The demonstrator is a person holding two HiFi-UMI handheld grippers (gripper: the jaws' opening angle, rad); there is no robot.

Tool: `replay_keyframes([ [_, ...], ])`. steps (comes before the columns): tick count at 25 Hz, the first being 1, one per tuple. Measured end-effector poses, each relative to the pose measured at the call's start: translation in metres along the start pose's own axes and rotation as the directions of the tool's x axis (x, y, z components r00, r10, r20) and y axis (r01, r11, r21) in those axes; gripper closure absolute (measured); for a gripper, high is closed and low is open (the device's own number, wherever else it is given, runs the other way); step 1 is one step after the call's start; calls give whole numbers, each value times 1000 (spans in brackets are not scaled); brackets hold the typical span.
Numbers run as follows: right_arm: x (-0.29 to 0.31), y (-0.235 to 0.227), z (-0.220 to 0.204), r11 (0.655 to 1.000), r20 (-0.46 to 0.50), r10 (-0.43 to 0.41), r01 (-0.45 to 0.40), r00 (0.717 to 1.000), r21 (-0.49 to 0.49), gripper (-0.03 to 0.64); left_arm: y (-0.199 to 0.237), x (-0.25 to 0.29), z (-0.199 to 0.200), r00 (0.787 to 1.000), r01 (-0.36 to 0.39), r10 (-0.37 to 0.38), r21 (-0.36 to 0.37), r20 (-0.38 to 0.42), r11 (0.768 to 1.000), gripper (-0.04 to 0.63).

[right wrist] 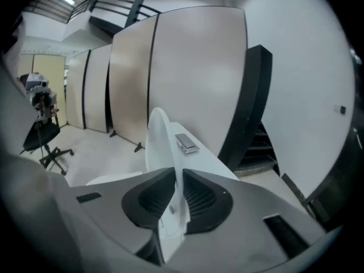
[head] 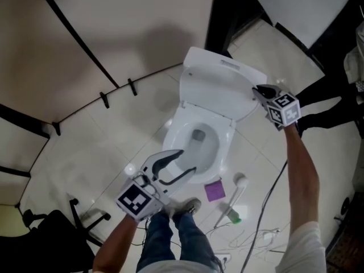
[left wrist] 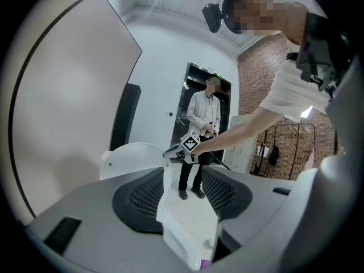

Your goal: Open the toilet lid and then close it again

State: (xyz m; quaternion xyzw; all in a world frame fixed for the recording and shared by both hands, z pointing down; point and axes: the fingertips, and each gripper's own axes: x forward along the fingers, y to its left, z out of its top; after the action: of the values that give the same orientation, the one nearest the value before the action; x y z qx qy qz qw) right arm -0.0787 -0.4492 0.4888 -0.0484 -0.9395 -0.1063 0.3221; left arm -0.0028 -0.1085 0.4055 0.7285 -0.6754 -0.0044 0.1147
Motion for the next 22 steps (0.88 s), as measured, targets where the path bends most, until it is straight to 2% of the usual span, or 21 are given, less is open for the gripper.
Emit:
replay_keyframes([
  [4, -19, 48, -1, 981, -57, 43, -53, 997, -187, 586, -1, -6, -2, 1000, 18, -18, -4, -5, 1000, 391],
  [9, -51, 148, -30, 936, -75, 54, -77, 996, -344, 588, -6, -22, -2, 999, 47, -46, 40, -9, 998, 391],
  [13, -65, 242, -80, 860, -113, 4, -61, 994, -506, 580, -13, -45, -11, 996, 83, -81, 73, -30, 994, 391],
  [18, -58, 316, -145, 772, -115, -104, 8, 988, -636, 574, -18, -64, -40, 995, 95, -92, 71, -47, 993, 391],
  [22, -43, 364, -198, 729, -153, -79, -48, 985, -682, 565, -24, -73, -69, 996, 74, -73, 25, -53, 997, 391],
])
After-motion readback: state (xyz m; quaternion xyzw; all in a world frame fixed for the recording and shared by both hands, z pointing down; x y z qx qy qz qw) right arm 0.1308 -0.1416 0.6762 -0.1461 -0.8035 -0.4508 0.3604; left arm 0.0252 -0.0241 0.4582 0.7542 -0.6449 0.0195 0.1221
